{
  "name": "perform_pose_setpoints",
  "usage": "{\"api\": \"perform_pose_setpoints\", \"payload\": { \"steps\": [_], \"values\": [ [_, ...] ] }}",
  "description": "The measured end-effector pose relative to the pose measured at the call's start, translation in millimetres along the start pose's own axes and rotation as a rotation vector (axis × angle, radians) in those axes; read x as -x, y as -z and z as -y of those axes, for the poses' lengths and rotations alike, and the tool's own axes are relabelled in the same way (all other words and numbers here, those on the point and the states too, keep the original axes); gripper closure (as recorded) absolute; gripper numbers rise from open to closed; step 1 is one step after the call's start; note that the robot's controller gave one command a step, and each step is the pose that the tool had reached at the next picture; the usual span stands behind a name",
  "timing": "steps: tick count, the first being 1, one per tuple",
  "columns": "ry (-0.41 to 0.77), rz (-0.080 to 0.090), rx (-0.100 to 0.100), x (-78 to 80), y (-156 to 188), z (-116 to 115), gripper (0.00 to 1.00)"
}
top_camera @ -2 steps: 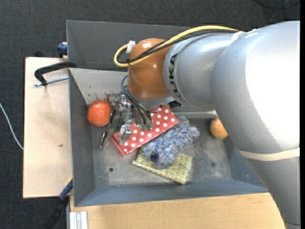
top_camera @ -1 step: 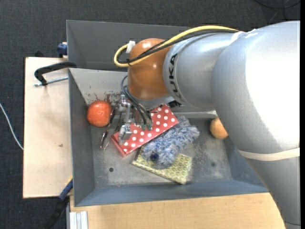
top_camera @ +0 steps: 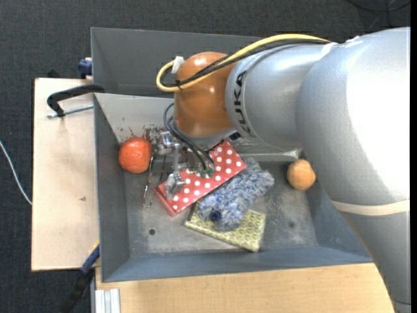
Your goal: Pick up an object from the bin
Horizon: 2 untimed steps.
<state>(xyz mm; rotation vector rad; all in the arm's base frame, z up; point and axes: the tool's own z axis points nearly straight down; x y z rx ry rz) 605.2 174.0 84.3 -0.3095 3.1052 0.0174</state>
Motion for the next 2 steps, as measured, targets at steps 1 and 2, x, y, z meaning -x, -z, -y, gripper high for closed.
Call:
{"api": "perform_pose_setpoints", "payload": {
  "steps": [1,2],
  "values": [
    [0.195,-0.014,-0.005,0.1,-5.2,-7.8,1.00],
    [0.195,-0.014,-0.004,0.2,-5.1,-7.8,1.00]
  ]
}}
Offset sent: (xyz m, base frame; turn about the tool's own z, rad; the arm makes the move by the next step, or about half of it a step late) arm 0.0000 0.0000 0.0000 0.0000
